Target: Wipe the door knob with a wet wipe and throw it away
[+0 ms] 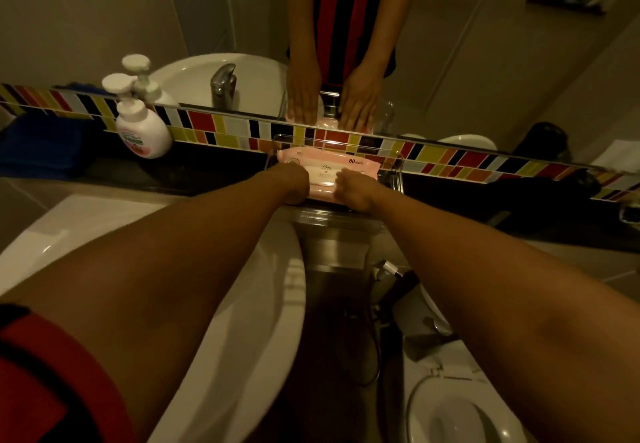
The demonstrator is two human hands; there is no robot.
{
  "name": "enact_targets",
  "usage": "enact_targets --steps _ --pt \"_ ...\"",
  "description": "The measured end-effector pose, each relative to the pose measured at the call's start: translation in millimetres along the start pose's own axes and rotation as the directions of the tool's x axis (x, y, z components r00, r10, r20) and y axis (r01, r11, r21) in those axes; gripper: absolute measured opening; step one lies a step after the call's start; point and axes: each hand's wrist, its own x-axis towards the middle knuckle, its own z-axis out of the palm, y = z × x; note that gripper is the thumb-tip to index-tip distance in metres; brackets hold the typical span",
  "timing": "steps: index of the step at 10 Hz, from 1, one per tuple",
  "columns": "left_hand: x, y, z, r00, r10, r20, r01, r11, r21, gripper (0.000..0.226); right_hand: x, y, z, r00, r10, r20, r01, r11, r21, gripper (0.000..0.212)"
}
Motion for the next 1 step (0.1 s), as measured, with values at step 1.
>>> enact_targets --steps 1 --pt "-8.4 -7.8 -20.7 0.997 -0.031 -0.070 0.025 0.996 -0.091 0.038 -5.1 -9.9 -11.8 0.998 0.000 -0.056 0.003 0.998 0.055 0.047"
